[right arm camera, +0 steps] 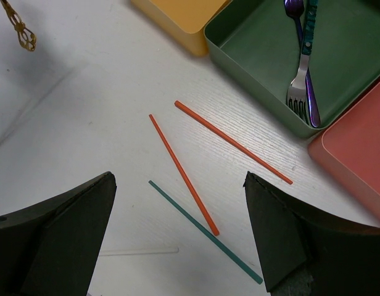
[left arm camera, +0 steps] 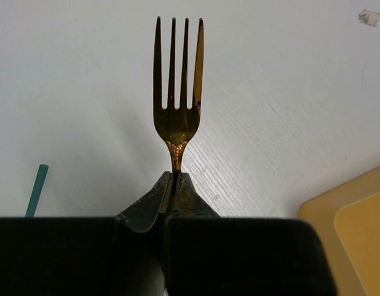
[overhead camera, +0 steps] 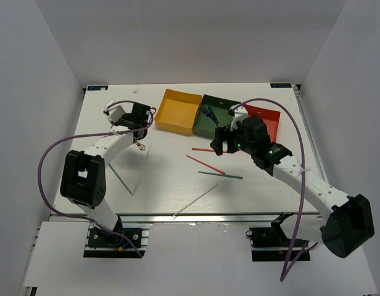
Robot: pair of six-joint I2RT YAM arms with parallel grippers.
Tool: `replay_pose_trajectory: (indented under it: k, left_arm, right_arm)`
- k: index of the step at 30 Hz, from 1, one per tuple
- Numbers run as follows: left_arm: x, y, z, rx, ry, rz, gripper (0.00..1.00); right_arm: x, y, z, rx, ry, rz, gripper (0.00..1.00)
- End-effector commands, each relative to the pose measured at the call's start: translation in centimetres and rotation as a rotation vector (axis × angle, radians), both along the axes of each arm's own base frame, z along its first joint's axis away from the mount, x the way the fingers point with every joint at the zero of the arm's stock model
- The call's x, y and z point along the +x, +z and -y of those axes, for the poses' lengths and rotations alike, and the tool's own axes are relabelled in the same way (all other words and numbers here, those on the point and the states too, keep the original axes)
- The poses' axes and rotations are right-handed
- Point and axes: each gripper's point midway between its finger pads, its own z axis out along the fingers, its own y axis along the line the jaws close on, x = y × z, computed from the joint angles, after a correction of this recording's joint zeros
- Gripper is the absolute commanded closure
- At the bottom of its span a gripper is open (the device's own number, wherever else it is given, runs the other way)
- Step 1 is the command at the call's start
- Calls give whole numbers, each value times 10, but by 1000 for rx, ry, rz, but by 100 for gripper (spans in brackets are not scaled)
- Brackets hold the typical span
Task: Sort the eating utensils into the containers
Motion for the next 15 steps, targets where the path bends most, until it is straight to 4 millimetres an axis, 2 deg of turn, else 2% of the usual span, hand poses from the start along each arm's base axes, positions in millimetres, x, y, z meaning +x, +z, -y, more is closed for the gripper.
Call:
replay_pose_trajectory:
  k: [1, 5, 6, 9, 11, 12, 13, 14, 15]
  left_arm:
    - [18, 36, 3, 76, -18, 72, 100]
    - [34, 60, 12, 69, -47, 143, 100]
    - [40, 72, 14, 63, -52, 169, 100]
    - [45, 87, 25, 50, -94, 173, 100]
    - [50, 98, 51, 5, -204, 167, 100]
    - [47, 98, 66, -9, -258, 154, 100]
    - [46, 97, 86, -64, -337, 142, 100]
    - [42, 96, 97, -94, -383, 132, 100]
    - [35, 101, 108, -126, -429, 132, 100]
  right_arm:
    - [1, 21, -2, 34, 7, 70, 11]
    - [1, 24, 0, 34, 3, 79, 11]
    - [1, 24, 0, 33, 3, 78, 11]
    - [-3, 27, -5, 54, 29, 75, 11]
    - [-13, 39, -22, 134, 125, 82, 11]
    - [-26, 42, -33, 185, 211, 70, 11]
    - [-30, 51, -40, 228, 247, 91, 11]
    - [-31, 67, -49, 285, 292, 142, 11]
    - [-34, 69, -54, 321, 317, 134, 11]
